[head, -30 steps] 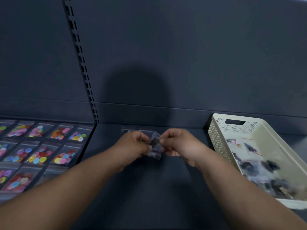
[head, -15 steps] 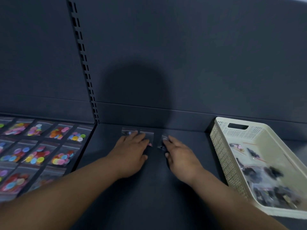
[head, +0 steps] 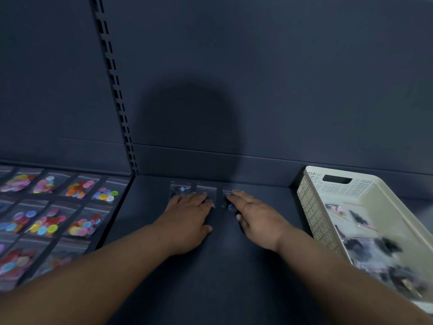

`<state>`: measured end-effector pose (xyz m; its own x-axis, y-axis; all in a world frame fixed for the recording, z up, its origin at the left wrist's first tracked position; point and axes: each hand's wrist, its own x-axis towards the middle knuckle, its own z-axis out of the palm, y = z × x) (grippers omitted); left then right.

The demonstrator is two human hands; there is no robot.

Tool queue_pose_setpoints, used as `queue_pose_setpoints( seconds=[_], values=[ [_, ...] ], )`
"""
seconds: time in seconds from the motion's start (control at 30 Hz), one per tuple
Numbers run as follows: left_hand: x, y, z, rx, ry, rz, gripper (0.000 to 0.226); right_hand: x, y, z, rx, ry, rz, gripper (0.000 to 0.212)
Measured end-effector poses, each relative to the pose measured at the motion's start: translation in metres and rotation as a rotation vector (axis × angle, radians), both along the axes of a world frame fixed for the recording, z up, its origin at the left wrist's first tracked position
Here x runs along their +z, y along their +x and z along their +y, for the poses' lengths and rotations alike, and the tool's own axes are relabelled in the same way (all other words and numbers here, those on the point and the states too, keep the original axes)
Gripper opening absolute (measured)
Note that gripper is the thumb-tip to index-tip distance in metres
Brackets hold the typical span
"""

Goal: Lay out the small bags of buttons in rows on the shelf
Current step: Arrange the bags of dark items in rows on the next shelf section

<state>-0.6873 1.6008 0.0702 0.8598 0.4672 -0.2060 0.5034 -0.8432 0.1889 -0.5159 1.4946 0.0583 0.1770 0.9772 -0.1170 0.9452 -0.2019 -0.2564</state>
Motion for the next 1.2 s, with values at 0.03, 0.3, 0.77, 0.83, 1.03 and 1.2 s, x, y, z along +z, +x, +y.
queue_pose_setpoints(
  seconds=[0.03,0.3,0.77,0.83,1.03,1.2],
  values=[
    [0.000,0.000,0.000,0.001,-0.001,0.001,0.063,0.001,0.001,0.001,0.002,-0.006,0.006,0.058],
    [0.005,0.001,-0.004,0.002,-0.014,0.012,0.068,0.011,-0.001,0.004,-0.058,0.026,0.111,0.068],
    [0.059,0.056,-0.058,-0.158,-0.095,-0.263,0.069,0.098,0.038,-0.082,-0.412,0.519,0.017,0.041],
    [0.061,0.072,-0.078,-0.178,-0.192,-0.301,0.069,0.094,0.057,-0.110,-0.526,0.482,0.026,0.038],
    [0.044,0.134,-0.134,0.029,-0.661,-0.340,0.036,0.066,0.108,-0.163,-0.584,-0.052,0.039,0.059],
    [0.043,0.161,-0.157,0.216,-0.860,-0.431,0.019,0.056,0.132,-0.168,-0.405,-0.187,0.128,0.077]
  ],
)
